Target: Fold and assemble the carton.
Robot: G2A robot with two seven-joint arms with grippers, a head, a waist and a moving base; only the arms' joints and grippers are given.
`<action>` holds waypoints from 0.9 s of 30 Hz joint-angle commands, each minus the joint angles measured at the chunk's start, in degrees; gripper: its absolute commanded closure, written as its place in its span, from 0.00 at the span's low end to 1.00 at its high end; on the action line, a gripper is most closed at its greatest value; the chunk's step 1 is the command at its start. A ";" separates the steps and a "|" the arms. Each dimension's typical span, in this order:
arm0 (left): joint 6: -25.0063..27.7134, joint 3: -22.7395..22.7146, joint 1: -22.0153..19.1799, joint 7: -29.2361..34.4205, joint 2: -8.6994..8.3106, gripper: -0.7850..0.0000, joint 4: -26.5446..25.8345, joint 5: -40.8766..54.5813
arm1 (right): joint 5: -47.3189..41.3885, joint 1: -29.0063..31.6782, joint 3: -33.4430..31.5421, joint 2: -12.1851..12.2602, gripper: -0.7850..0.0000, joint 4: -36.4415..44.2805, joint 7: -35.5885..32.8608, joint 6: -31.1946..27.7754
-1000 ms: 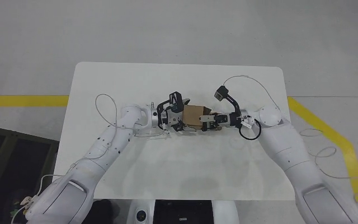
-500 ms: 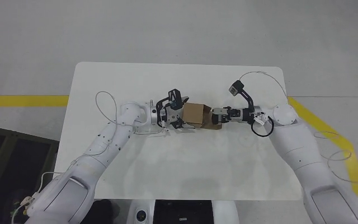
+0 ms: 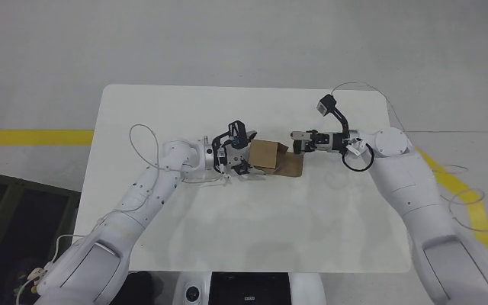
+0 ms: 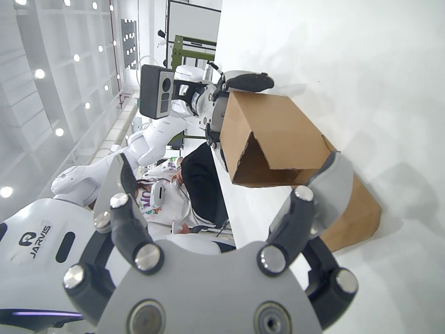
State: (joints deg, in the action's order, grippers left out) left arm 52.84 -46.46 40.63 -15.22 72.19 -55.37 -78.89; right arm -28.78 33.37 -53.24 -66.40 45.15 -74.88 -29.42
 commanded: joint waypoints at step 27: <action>-0.04 -0.22 0.22 0.88 0.36 0.00 -0.25 -0.28 | -9.22 0.88 9.87 -0.59 0.00 2.60 -1.48 1.48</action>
State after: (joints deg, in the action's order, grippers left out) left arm 52.80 -46.68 40.87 -14.42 72.55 -55.62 -79.08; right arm -37.32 34.13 -43.44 -66.87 47.79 -76.48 -27.82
